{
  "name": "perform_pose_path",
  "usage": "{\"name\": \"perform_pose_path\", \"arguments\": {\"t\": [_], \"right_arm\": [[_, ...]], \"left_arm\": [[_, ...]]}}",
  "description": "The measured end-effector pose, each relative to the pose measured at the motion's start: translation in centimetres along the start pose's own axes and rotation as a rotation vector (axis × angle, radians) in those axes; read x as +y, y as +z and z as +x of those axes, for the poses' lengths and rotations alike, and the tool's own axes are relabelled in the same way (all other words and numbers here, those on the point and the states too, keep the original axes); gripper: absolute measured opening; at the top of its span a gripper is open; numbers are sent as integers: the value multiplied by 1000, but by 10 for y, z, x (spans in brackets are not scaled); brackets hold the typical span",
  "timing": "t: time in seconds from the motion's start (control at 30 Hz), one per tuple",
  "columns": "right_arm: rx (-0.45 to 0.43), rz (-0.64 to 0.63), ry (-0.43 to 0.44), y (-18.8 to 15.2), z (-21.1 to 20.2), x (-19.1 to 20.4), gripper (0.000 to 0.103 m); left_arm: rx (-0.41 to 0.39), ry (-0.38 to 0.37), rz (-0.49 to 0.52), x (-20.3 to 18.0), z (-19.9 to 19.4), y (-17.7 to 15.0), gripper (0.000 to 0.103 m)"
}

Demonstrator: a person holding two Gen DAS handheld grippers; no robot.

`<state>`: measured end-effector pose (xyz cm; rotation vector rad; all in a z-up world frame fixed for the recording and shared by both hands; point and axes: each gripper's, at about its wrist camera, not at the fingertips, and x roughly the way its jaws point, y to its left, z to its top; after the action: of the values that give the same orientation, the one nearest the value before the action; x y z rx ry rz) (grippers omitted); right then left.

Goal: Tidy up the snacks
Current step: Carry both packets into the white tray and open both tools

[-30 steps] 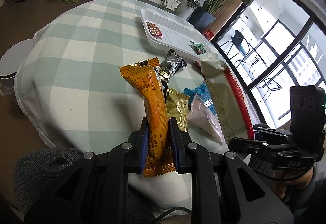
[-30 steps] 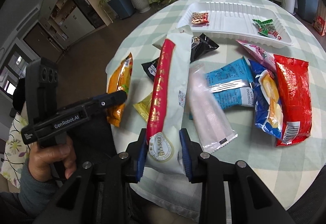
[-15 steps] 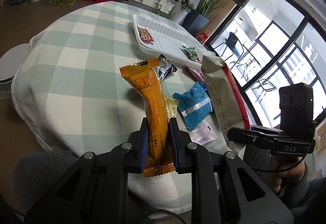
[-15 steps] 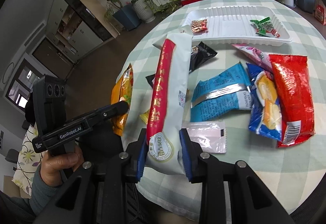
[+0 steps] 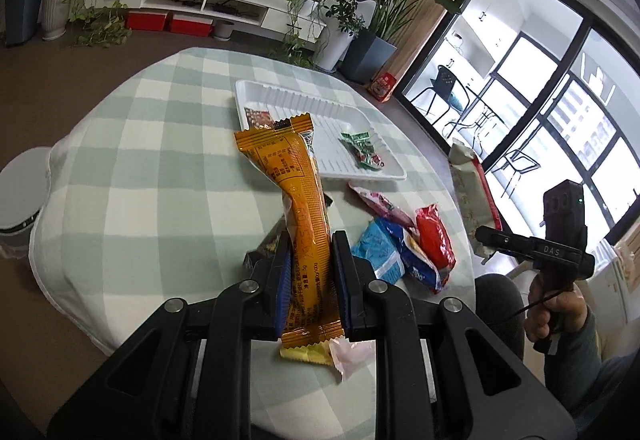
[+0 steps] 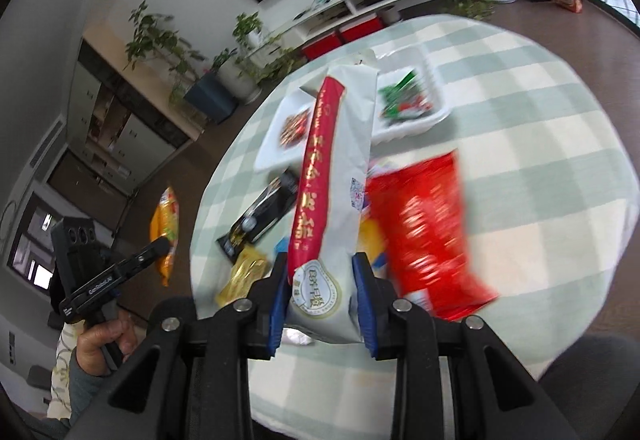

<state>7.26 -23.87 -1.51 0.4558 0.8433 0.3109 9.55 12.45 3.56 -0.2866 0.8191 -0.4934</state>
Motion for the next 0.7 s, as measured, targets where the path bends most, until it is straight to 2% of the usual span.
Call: {"name": "perform_pose_path", "arguments": {"t": [0.17, 0.33, 0.5, 0.7], "right_arm": [[-71, -10, -71, 47, -17, -26, 33], [-100, -38, -103, 101, -10, -33, 33], [-43, -113, -87, 147, 31, -14, 33], [84, -179, -97, 168, 100, 4, 33]], "left_arm": [[3, 27, 77, -7, 19, 62, 17], [30, 53, 146, -18, 57, 123, 17], [117, 74, 178, -25, 120, 157, 17], [228, 98, 166, -14, 193, 162, 17]]}}
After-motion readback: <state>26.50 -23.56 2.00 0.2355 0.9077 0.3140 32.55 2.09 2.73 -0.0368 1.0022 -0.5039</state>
